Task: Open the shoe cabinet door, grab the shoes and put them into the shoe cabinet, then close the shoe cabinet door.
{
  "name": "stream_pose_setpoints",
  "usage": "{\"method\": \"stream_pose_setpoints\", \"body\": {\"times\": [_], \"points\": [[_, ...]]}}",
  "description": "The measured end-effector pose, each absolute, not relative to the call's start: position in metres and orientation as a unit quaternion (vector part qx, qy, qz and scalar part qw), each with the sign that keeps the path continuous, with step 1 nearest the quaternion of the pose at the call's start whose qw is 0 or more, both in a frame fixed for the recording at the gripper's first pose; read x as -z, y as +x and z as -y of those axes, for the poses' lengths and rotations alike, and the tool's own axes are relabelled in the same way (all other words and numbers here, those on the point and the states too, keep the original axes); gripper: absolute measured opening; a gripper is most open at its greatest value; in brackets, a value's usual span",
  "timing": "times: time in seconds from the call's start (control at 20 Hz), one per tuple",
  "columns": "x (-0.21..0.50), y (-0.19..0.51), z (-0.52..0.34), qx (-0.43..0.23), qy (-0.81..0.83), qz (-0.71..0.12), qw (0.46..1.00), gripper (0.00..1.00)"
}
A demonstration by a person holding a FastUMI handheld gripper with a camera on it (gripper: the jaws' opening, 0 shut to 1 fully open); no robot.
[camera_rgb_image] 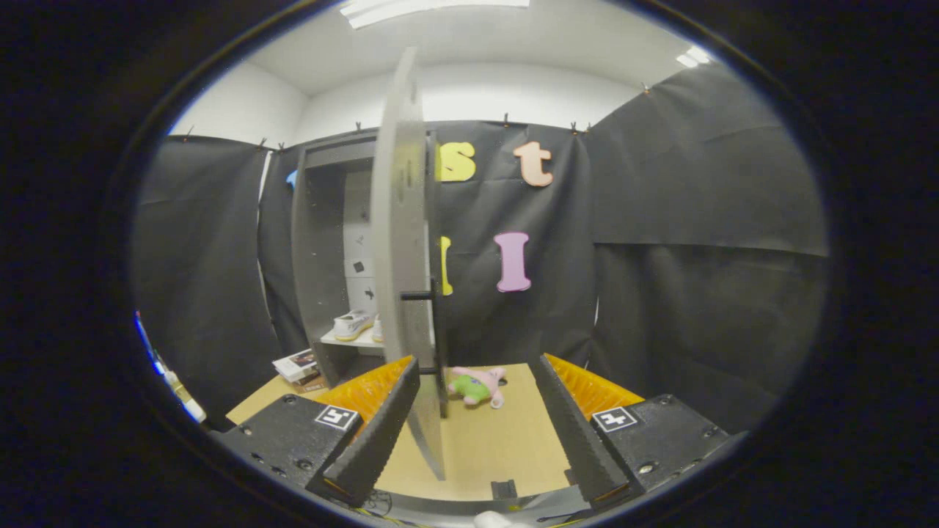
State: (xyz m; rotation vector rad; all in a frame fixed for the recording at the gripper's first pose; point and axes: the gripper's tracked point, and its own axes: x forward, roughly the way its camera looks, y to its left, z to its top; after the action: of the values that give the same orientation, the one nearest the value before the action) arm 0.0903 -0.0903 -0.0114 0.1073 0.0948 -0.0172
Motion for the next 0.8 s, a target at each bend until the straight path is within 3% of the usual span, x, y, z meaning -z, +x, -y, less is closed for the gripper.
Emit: {"method": "stream_pose_setpoints", "body": {"times": [0.4, 0.8], "points": [[0.007, 0.165, 0.092, -0.048, 0.048, -0.036, 0.997, 0.99], [0.005, 0.17, 0.074, -0.074, 0.044, -0.048, 0.995, 0.98]]}}
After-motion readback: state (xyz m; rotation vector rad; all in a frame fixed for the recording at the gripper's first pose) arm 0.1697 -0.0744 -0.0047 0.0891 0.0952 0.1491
